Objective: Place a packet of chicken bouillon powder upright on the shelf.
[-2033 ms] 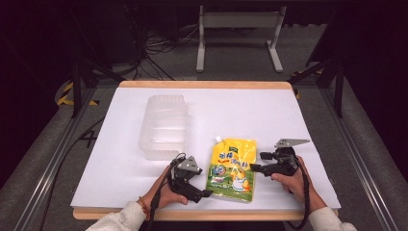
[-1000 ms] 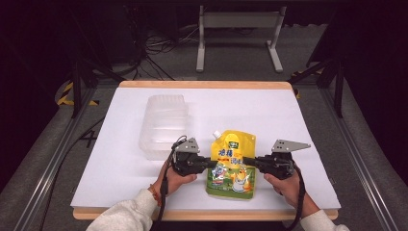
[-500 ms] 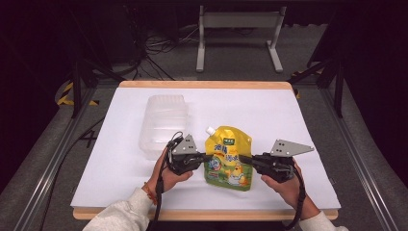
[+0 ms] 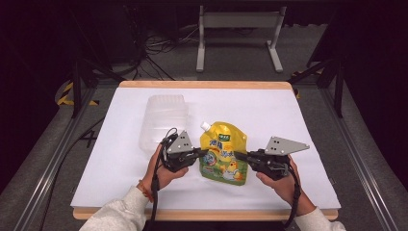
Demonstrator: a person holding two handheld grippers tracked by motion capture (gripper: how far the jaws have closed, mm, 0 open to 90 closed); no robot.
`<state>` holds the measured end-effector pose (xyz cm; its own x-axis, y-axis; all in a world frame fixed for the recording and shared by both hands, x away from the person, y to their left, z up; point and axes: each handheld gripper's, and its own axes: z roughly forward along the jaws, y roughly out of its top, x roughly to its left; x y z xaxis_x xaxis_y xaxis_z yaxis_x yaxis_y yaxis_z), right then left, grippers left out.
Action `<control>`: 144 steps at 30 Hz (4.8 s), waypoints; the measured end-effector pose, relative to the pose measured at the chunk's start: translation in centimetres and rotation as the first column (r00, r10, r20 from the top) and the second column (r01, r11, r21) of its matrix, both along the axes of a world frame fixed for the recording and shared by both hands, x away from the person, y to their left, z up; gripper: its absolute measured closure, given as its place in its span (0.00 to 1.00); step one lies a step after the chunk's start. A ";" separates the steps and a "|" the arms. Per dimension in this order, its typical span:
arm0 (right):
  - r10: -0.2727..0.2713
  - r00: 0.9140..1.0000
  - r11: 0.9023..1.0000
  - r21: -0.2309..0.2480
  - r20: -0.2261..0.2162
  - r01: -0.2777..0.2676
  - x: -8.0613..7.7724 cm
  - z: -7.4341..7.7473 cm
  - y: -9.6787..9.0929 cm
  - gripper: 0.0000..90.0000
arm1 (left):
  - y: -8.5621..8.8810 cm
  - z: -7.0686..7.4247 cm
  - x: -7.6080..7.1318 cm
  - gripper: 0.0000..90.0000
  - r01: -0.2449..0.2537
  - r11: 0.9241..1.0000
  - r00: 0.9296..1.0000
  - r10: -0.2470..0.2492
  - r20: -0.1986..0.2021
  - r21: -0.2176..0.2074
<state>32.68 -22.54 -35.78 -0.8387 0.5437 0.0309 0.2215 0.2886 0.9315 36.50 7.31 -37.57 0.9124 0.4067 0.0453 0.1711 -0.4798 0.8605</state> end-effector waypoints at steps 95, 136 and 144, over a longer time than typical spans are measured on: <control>0.012 0.992 1.000 0.000 0.122 -0.012 12.1 1.7 17.1 1.00 | 14.0 1.8 7.3 0.96 -0.422 0.898 0.894 0.435 0.109 -0.121; 0.050 0.998 0.997 -0.053 0.031 -0.048 11.4 -2.5 17.6 0.99 | 14.4 -1.4 5.7 0.96 -0.401 0.914 0.912 0.405 0.064 -0.068; 0.051 0.998 0.997 -0.059 0.029 -0.049 11.2 -2.8 17.4 0.98 | 14.4 -1.4 5.6 0.95 -0.395 0.916 0.915 0.399 0.064 -0.069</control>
<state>43.91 -5.10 -38.60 -0.8650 0.5012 -0.0253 0.1776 0.3528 0.9187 42.11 21.76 -39.01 0.6700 0.7385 0.0751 0.2718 -0.3382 0.9010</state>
